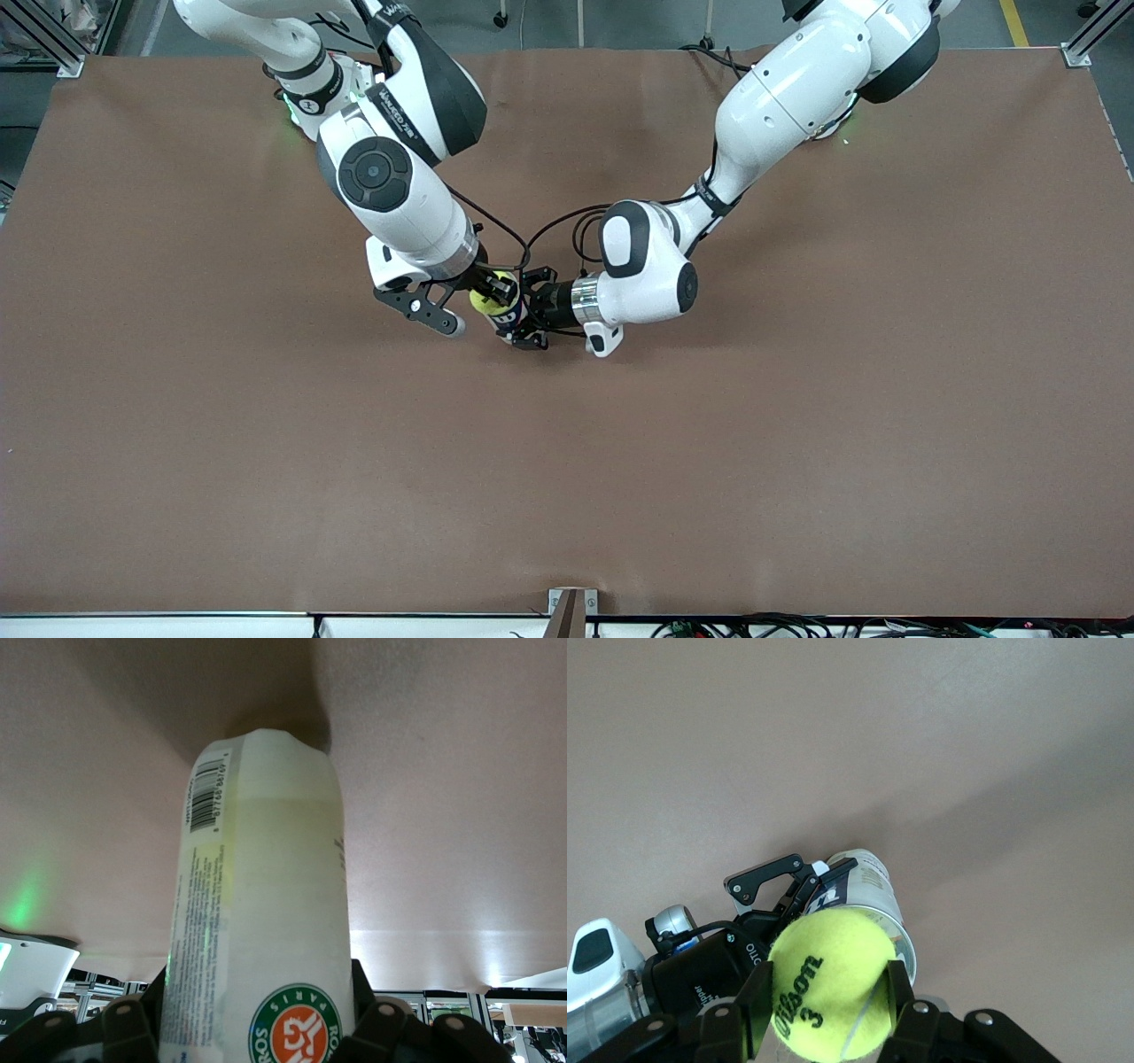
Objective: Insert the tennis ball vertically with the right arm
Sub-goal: 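Press the ball into the can opening with the right gripper, then open the right gripper and withdraw it from the can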
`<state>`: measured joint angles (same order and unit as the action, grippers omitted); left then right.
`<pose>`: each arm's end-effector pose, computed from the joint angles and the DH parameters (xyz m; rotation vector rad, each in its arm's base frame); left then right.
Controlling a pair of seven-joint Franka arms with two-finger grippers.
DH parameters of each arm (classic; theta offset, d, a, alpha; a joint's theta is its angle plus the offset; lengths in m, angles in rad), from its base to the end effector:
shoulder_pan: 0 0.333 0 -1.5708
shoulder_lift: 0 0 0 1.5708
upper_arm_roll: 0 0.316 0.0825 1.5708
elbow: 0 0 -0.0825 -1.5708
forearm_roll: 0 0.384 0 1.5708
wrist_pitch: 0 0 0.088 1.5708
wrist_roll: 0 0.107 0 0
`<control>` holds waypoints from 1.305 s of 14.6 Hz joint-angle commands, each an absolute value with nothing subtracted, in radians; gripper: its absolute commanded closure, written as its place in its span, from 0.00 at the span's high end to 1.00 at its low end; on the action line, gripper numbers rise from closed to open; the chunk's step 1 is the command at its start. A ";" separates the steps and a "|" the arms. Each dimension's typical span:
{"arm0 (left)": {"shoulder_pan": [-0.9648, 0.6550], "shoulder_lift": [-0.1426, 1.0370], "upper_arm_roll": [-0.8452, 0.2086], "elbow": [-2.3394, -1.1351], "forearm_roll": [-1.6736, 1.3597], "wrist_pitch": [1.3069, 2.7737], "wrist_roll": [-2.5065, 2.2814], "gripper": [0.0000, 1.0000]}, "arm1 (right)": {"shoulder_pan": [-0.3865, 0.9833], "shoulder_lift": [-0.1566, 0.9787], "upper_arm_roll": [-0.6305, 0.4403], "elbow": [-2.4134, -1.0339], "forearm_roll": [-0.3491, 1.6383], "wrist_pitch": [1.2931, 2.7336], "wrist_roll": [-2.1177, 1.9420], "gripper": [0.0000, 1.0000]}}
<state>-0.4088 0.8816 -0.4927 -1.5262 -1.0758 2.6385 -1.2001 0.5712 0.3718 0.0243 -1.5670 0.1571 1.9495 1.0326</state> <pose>0.5162 -0.5103 0.1940 1.7493 1.5678 -0.9397 0.5491 0.3823 0.4311 -2.9306 0.7424 0.1597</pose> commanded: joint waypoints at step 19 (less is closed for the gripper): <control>-0.325 0.836 -0.497 -1.618 -1.097 2.583 -1.135 0.75 | 0.339 0.100 0.017 -1.592 0.118 1.548 0.683 1.00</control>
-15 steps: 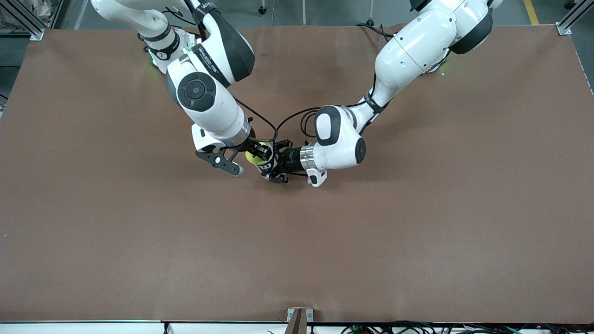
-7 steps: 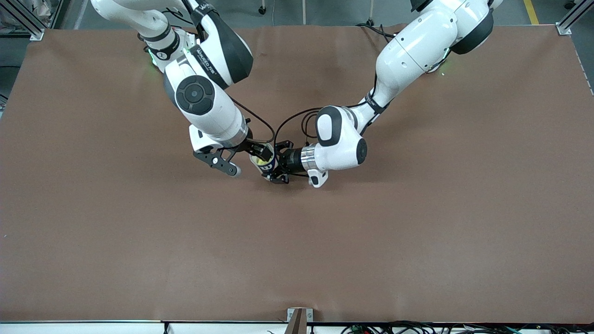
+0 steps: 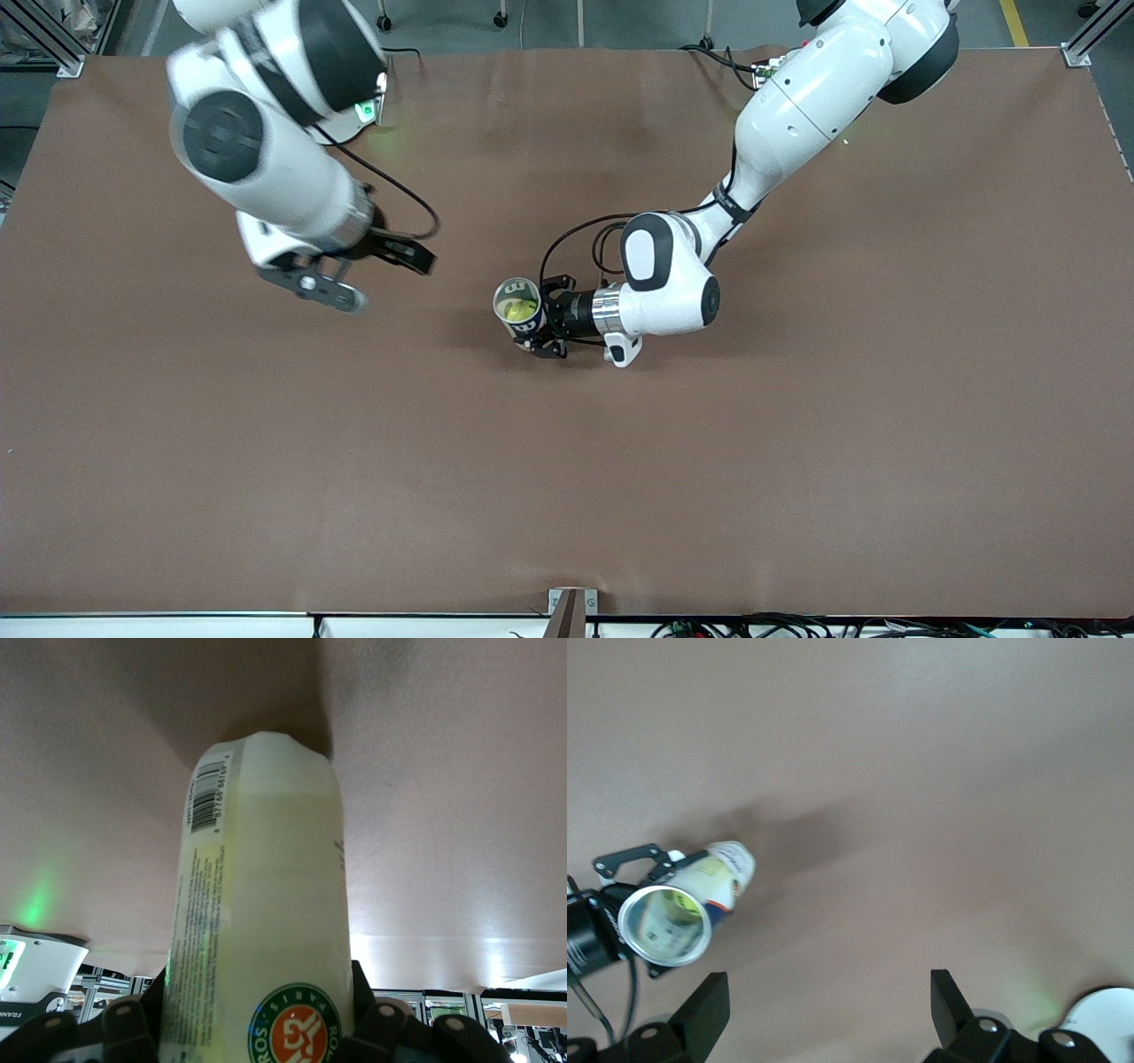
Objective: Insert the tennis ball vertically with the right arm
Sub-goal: 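Open the right gripper and withdraw it from the can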
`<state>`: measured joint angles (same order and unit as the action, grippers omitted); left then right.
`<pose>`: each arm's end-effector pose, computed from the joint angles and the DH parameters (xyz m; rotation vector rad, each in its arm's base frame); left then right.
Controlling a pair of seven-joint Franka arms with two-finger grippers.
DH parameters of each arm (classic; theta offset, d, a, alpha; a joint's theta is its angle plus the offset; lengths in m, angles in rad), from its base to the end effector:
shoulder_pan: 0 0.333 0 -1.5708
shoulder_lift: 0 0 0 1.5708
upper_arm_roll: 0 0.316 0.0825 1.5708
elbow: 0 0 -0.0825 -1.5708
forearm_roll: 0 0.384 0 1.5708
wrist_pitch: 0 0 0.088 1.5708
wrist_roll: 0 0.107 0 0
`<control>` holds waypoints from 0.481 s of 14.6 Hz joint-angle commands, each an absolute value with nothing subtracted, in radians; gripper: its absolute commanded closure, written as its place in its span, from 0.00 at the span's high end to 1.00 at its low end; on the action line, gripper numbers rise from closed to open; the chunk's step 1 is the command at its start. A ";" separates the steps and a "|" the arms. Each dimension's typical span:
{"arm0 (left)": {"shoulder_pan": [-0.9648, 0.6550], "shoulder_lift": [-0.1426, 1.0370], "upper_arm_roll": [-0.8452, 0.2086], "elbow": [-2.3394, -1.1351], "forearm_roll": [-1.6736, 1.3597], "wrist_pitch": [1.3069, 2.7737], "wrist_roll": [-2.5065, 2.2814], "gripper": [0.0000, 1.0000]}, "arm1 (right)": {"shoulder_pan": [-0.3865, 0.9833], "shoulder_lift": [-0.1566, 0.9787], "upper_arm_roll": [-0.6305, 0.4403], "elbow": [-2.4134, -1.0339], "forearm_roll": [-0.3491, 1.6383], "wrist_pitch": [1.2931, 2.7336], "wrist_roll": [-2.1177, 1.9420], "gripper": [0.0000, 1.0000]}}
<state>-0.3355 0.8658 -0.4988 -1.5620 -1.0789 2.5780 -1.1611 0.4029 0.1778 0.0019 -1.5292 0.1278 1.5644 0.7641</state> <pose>0.5337 -0.4775 0.1906 1.7443 1.5609 -0.9701 0.5468 0.2491 0.5415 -3.0473 0.5665 0.2944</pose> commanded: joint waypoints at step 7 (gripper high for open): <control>-0.316 0.834 -0.497 -1.638 -1.097 2.583 -1.082 1.00 | 0.059 -0.052 0.017 -1.713 0.086 1.517 0.246 1.00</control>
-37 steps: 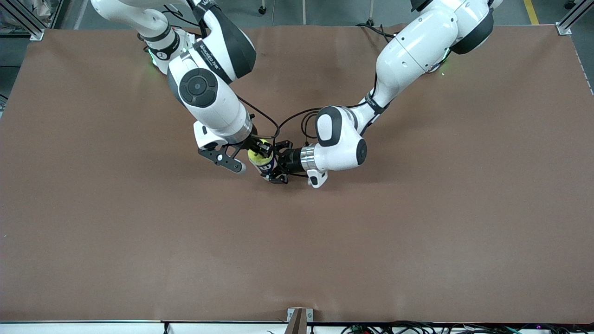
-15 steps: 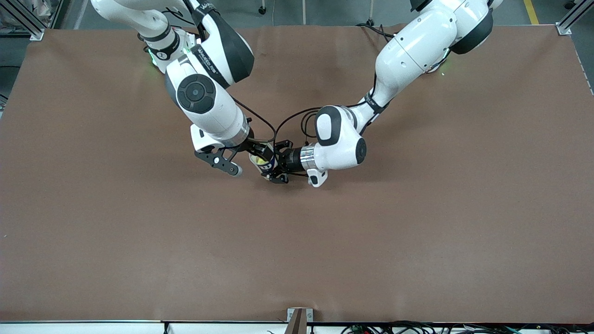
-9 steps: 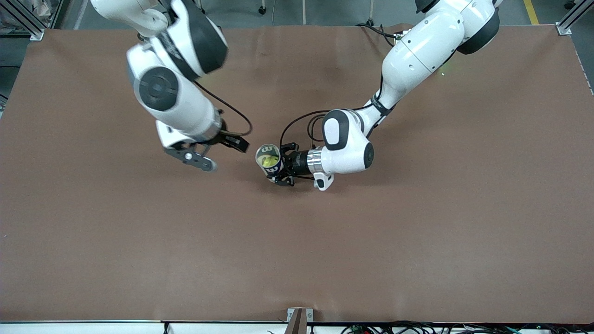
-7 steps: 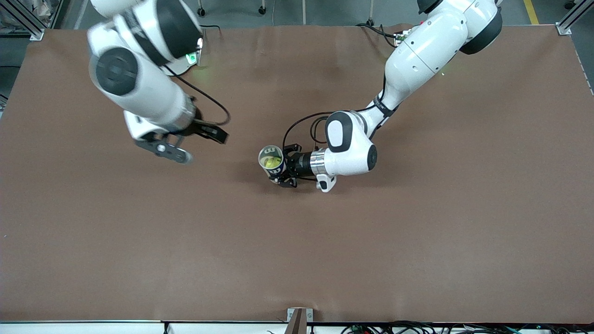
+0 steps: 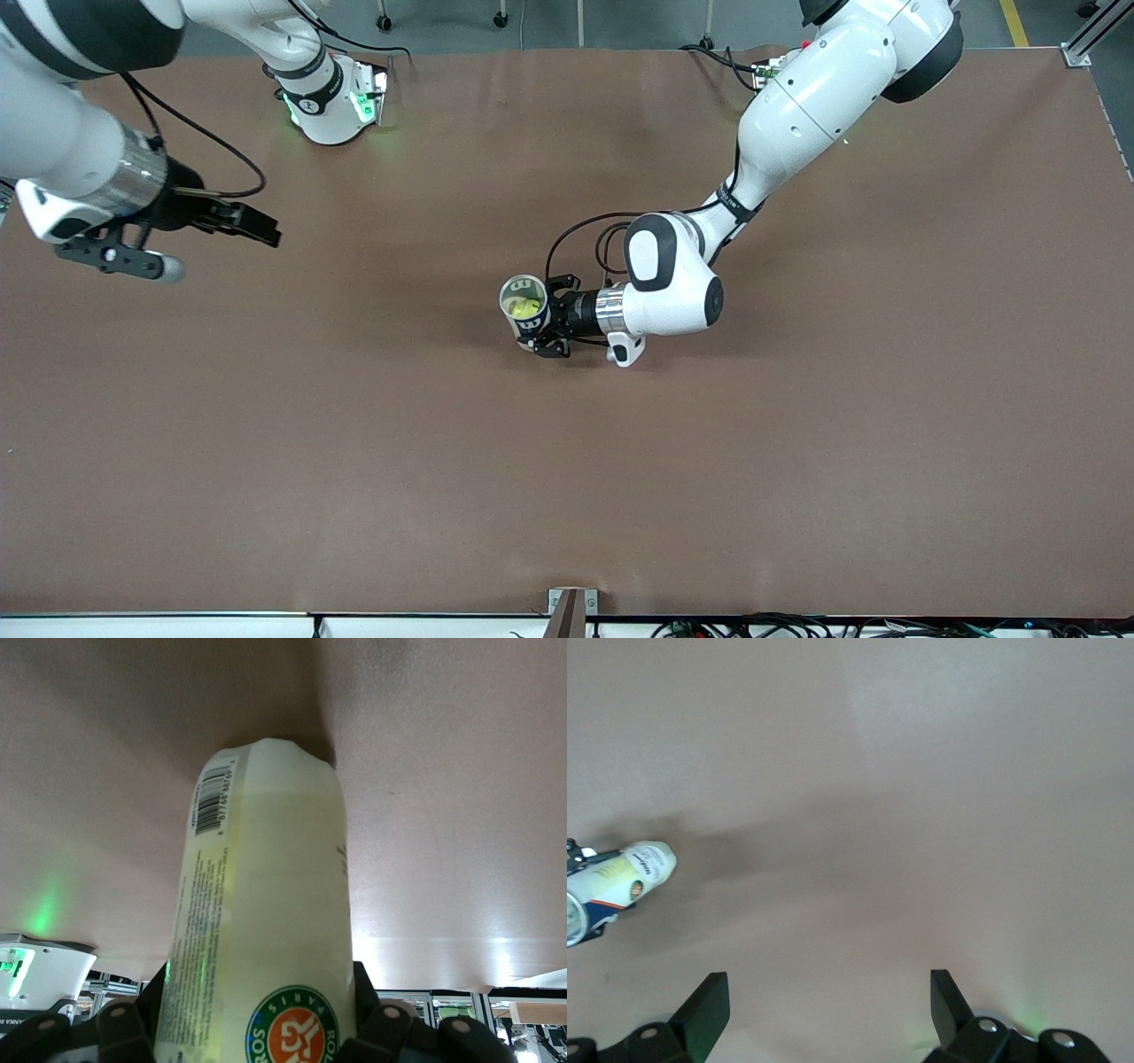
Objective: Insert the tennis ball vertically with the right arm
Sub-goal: 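Open the right gripper and withdraw it from the can, then set the can upright on the table and release it with the left gripper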
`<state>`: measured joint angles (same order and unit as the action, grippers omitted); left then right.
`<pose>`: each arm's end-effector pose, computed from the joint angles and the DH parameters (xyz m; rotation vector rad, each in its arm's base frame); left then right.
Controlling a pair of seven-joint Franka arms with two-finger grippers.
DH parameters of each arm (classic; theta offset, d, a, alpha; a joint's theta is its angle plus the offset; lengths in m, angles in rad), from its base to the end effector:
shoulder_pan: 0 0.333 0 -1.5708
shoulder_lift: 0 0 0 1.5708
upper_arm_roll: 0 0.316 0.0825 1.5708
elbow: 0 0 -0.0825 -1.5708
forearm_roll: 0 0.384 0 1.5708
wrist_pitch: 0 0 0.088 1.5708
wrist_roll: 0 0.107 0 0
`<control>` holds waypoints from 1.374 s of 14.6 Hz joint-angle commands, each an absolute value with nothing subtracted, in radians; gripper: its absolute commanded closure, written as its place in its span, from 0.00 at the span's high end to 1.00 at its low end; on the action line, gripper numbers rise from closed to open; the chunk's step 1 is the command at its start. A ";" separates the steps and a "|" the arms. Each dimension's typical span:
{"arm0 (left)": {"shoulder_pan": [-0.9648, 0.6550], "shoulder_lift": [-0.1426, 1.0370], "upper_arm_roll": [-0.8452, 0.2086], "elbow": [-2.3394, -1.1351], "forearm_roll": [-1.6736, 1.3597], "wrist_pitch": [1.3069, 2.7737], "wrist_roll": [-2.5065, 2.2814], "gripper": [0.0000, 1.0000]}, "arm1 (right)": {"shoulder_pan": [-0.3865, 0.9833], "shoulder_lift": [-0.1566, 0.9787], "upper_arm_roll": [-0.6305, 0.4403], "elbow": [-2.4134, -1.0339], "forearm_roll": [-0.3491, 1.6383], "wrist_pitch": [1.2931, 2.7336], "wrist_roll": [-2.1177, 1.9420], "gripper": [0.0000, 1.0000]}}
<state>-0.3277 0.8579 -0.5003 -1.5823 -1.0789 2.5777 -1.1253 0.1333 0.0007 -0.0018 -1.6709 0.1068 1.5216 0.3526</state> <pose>0.5310 -0.4730 0.1880 1.7708 1.5346 -0.9562 0.5379 0.0831 0.5741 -3.0434 0.3421 0.2628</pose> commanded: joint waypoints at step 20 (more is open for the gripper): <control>-0.216 0.753 -0.492 -1.730 -0.936 2.519 -1.065 1.00 | -0.057 0.015 0.017 -1.479 -0.023 1.669 0.080 1.00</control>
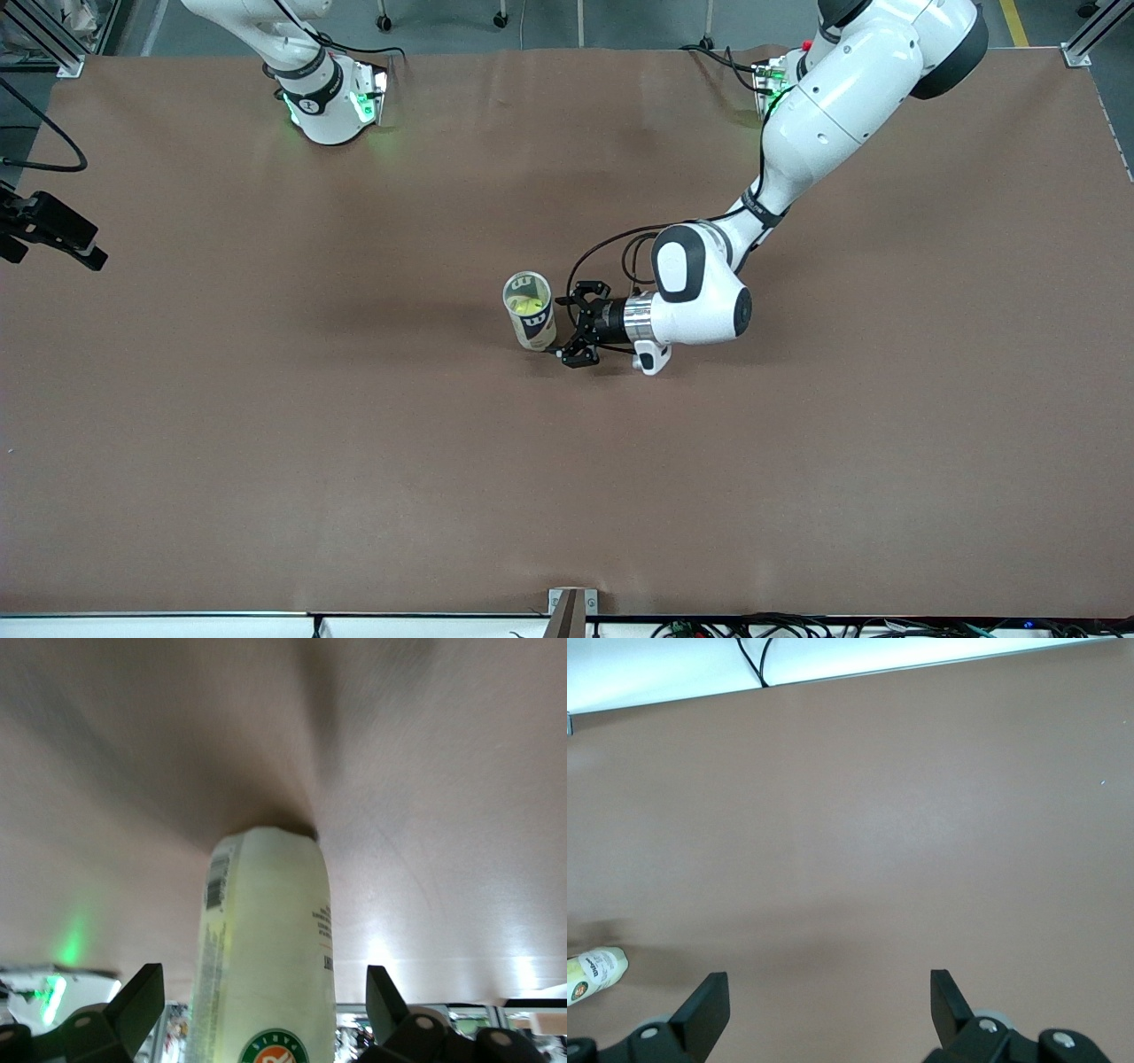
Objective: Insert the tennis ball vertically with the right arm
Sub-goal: 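Set the can upright on the table and release it with the left gripper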
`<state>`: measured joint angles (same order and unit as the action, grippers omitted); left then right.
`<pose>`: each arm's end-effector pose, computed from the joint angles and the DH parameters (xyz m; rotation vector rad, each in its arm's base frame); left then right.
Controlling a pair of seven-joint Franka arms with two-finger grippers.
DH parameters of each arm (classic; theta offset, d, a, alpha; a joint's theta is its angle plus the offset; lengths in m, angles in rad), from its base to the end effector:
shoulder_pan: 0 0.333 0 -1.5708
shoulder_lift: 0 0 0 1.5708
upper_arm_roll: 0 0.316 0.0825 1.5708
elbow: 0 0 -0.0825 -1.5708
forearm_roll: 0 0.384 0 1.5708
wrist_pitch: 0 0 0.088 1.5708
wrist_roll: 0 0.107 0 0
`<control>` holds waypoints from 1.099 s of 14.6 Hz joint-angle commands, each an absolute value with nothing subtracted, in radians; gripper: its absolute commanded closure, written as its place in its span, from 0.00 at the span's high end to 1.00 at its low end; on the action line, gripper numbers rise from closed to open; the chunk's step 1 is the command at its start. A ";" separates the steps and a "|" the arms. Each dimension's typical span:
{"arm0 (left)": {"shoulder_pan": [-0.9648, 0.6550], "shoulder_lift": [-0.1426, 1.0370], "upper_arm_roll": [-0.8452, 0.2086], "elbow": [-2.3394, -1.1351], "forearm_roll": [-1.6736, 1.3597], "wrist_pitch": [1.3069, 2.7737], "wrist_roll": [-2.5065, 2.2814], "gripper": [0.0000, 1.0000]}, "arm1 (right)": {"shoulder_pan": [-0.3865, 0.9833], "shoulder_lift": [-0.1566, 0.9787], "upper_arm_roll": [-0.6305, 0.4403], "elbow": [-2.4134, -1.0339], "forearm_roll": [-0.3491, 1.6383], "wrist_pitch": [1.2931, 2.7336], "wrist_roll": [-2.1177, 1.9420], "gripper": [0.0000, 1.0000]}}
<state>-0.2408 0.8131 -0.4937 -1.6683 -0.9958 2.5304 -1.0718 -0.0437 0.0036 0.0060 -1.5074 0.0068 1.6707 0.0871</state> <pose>0.5437 -0.4234 0.1819 1.8704 1.4941 -0.9097 0.5655 -0.0207 0.6624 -3.1148 0.1948 -0.2494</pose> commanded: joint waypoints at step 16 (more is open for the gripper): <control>0.100 0.456 -0.454 -1.713 0.006 2.096 -0.922 1.00 | -0.052 0.014 0.018 -1.465 -0.040 1.674 0.097 1.00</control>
<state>0.0819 0.5312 -0.4547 -1.6946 -0.0306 2.1470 -0.9688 -0.0437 0.0065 0.0076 -1.4903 -0.0373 1.6772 0.0883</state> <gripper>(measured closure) 0.000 0.000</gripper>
